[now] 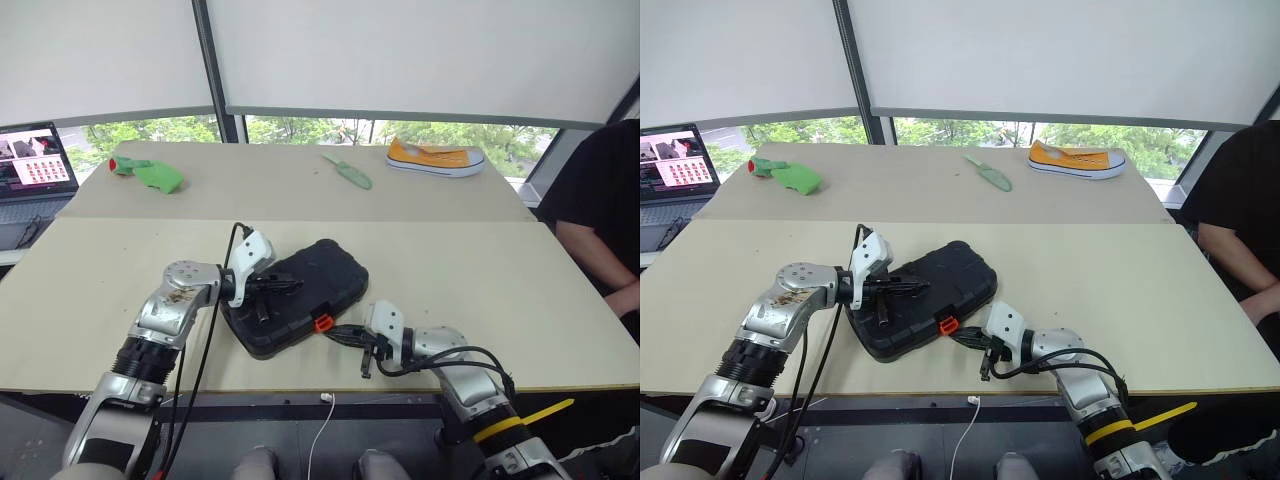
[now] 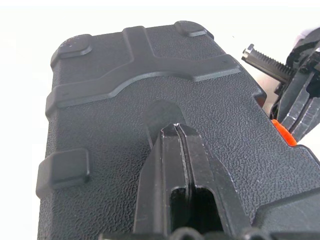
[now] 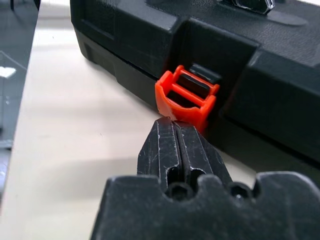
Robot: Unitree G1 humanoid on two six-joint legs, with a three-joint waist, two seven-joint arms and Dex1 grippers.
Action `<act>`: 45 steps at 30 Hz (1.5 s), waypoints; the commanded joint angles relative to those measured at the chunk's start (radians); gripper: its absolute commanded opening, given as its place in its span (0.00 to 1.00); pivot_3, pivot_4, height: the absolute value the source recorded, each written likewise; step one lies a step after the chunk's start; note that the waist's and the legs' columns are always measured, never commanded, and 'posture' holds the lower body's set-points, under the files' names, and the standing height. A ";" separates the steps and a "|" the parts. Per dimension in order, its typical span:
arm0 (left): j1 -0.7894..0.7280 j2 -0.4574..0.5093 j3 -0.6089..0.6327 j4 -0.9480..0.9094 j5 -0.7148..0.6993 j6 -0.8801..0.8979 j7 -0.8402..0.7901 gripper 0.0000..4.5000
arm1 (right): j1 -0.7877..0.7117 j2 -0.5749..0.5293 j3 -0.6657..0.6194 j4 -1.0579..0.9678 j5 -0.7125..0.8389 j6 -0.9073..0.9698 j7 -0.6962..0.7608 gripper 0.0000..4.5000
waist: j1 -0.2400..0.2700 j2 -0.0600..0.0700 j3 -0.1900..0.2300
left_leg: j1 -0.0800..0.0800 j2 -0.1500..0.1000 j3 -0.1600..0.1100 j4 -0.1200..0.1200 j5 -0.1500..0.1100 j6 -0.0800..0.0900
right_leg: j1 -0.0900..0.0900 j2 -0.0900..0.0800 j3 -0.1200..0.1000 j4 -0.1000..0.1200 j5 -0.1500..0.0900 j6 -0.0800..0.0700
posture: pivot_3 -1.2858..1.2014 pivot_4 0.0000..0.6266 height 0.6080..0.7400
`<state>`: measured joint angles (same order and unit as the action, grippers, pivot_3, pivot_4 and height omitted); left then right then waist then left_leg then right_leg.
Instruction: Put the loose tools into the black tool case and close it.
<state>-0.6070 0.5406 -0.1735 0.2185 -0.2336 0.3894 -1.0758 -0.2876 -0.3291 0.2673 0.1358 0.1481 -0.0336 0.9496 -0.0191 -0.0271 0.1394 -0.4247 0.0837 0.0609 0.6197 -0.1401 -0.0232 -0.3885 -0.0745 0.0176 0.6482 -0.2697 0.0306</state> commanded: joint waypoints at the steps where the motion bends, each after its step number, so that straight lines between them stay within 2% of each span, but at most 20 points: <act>1: 0.054 -0.002 -0.053 0.066 0.055 0.028 0.013 0.01 | -0.015 0.038 -0.038 -0.101 0.056 -0.027 -0.035 0.00 | 0.000 0.000 0.000 | 0.000 0.000 0.000 0.000 0.000 0.000 | 0.000 0.000 0.000 0.000 0.000 0.000 | 0.52 0.24 1.00; 5: 0.063 0.000 -0.059 0.062 0.055 0.027 0.008 0.01 | -0.029 0.042 -0.049 -0.070 0.013 -0.090 -0.066 0.00 | 0.000 0.000 0.000 | 0.000 0.000 0.000 -0.001 -0.001 -0.001 | -0.001 0.000 0.000 0.000 -0.002 -0.004 | 0.52 0.24 1.00; 13: 0.081 0.017 -0.084 0.050 0.062 0.035 -0.024 0.01 | -0.033 0.046 -0.066 -0.091 0.057 -0.123 -0.049 0.00 | 0.004 0.000 -0.003 | 0.002 -0.001 0.000 -0.003 -0.001 -0.002 | 0.000 -0.001 0.000 -0.001 -0.003 -0.004 | 0.52 0.24 1.00; 19: 0.082 0.014 -0.085 0.053 0.068 0.029 -0.029 0.01 | 0.048 -0.048 -0.072 -0.204 0.083 0.053 -0.032 0.00 | 0.007 0.000 -0.005 | 0.002 -0.002 0.000 -0.010 0.000 0.000 | 0.000 -0.001 0.000 -0.002 -0.004 -0.001 | 0.52 0.24 1.00; 23: 0.084 0.015 -0.083 0.049 0.066 0.032 -0.030 0.01 | 0.105 -0.077 -0.077 -0.306 0.138 0.231 -0.070 0.00 | 0.007 0.000 -0.005 | 0.003 -0.002 0.000 -0.011 0.000 0.000 | 0.000 -0.001 0.000 -0.002 -0.007 -0.005 | 0.52 0.24 1.00; 24: 0.085 0.015 -0.082 0.049 0.065 0.031 -0.028 0.00 | 0.117 -0.084 -0.070 -0.331 0.145 0.278 -0.075 0.13 | 0.007 0.000 -0.005 | 0.003 -0.002 0.000 -0.011 0.000 -0.001 | 0.000 -0.001 0.000 -0.002 -0.008 -0.007 | 0.52 0.24 1.00; 29: 0.087 0.017 -0.079 0.046 0.064 0.032 -0.026 0.00 | 0.145 -0.051 -0.047 -0.403 0.112 0.492 -0.217 0.46 | 0.007 -0.001 -0.006 | 0.003 -0.002 0.000 -0.011 -0.001 -0.001 | 0.000 -0.002 0.000 -0.002 -0.009 -0.008 | 0.52 0.24 1.00; 30: 0.087 0.018 -0.079 0.046 0.064 0.032 -0.025 0.00 | 0.141 -0.027 -0.049 -0.419 0.121 0.535 -0.255 0.58 | 0.007 -0.001 -0.006 | 0.003 -0.002 0.000 -0.011 -0.001 -0.002 | -0.001 -0.002 0.000 -0.002 -0.009 -0.008 | 0.52 0.24 1.00; 32: 0.087 0.018 -0.078 0.045 0.063 0.035 -0.024 0.00 | 0.126 0.021 -0.058 -0.439 0.120 0.614 -0.338 0.58 | 0.007 -0.001 -0.006 | 0.003 -0.002 0.000 -0.011 -0.001 -0.002 | -0.001 -0.002 0.000 -0.002 -0.009 -0.008 | 0.52 0.24 1.00; 37: 0.087 0.020 -0.078 0.043 0.064 0.039 -0.025 0.00 | 0.105 0.068 -0.045 -0.463 0.099 0.709 -0.428 0.58 | 0.007 -0.001 -0.006 | 0.002 -0.002 0.000 -0.011 -0.004 -0.007 | -0.001 -0.002 0.000 -0.003 -0.009 -0.008 | 0.52 0.24 1.00; 45: 0.091 0.027 -0.074 0.031 0.061 0.050 -0.023 0.00 | 0.098 0.094 -0.026 -0.504 0.129 0.799 -0.456 0.58 | 0.007 -0.001 -0.007 | 0.002 -0.002 0.000 -0.012 -0.004 -0.007 | -0.001 -0.002 -0.001 -0.003 -0.009 -0.008 | 0.52 0.24 1.00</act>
<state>-0.5800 0.5531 -0.1792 0.1925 -0.2326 0.3858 -1.0992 -0.1749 -0.2403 0.2405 -0.3171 0.2584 0.7430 0.5004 -0.0125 -0.0286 0.1329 -0.4225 0.0820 0.0605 0.6078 -0.1446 -0.0304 -0.3898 -0.0765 0.0170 0.6451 -0.2792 0.0223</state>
